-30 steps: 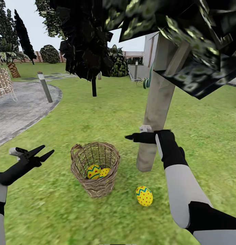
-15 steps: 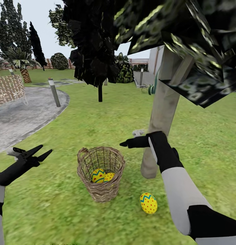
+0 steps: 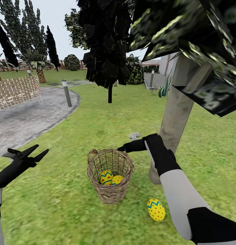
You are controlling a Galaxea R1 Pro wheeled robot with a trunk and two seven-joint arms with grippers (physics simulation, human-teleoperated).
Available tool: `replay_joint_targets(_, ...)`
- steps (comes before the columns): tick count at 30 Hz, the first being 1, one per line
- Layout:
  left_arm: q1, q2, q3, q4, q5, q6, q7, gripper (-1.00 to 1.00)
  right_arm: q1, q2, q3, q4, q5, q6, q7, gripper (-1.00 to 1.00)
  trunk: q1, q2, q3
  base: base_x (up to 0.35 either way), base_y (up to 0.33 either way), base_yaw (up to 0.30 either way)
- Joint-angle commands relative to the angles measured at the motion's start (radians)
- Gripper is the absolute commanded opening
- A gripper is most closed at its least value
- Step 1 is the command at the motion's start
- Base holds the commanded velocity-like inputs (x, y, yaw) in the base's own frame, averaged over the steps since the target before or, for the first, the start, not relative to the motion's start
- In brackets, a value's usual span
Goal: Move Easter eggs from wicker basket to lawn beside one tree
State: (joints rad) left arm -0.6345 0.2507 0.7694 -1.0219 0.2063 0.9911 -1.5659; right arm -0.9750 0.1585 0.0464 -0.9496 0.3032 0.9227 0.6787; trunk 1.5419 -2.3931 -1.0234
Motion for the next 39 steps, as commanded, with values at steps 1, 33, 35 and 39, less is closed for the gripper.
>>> replay_joint_targets(1,-0.001,-0.001,0.006,0.000,-0.001,0.010,-0.005,1.00,-0.001,-0.001,-0.001,0.000,0.009,0.002,0.009,1.00,0.000,0.000,-0.001,0.000,0.000,0.010)
replay_joint_targets(33,-0.001,-0.003,0.027,0.064,0.001,0.009,-0.005,1.00,0.001,-0.006,0.000,0.098,0.010,0.004,-0.048,1.00,0.000,0.000,0.001,0.114,0.122,-0.026)
replay_joint_targets(35,-0.001,-0.003,0.027,0.064,0.001,0.009,-0.005,1.00,0.001,-0.005,0.000,0.103,0.010,0.004,-0.048,1.00,0.000,0.000,0.002,0.157,0.248,-0.263)
replay_joint_targets(39,-0.001,-0.005,0.027,0.063,0.001,0.008,-0.005,1.00,0.001,-0.004,0.000,0.115,0.010,0.005,-0.050,1.00,0.000,0.000,0.004,0.096,0.147,-0.259)
